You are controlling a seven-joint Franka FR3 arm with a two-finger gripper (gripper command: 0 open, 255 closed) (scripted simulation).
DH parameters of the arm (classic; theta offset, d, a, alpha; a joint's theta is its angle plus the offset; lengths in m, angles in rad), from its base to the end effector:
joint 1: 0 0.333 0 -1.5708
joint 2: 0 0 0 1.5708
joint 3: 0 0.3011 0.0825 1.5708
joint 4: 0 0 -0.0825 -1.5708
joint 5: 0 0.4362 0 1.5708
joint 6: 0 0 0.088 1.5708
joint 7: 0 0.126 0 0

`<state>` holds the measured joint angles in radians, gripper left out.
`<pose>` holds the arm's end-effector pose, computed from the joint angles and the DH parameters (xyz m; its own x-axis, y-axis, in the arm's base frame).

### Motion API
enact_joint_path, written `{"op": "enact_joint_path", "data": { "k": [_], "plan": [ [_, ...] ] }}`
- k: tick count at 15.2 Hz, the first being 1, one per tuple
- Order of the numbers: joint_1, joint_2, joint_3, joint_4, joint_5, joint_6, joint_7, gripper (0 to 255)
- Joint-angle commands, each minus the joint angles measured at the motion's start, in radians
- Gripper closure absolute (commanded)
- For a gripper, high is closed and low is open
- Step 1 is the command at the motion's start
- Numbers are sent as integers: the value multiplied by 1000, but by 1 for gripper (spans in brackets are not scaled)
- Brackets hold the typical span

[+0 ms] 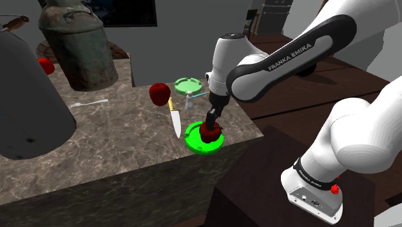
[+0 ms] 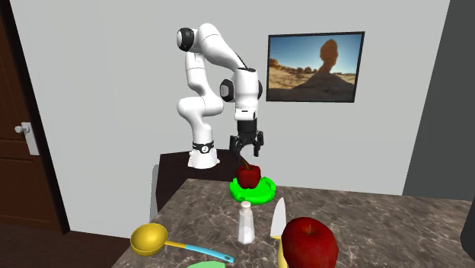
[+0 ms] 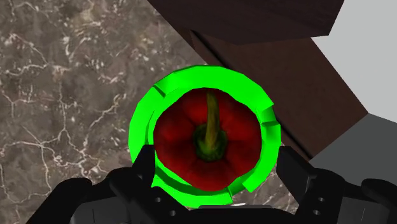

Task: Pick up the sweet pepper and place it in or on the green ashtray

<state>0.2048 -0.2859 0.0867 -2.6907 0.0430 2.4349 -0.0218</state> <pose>0.4223 0.1238 0.2538 0.9612 0.2741 0.0295 0.2744 -0.9616 -0.0038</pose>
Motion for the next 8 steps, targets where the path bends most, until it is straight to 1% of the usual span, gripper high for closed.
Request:
{"op": "enact_joint_path", "data": {
  "k": [1,4,8],
  "plan": [
    [0,-30,-2,12,1,-42,-1,0],
    [1,-103,-6,54,2,-157,-3,0],
    [1,-103,-6,54,2,-157,-3,0]
  ]
}}
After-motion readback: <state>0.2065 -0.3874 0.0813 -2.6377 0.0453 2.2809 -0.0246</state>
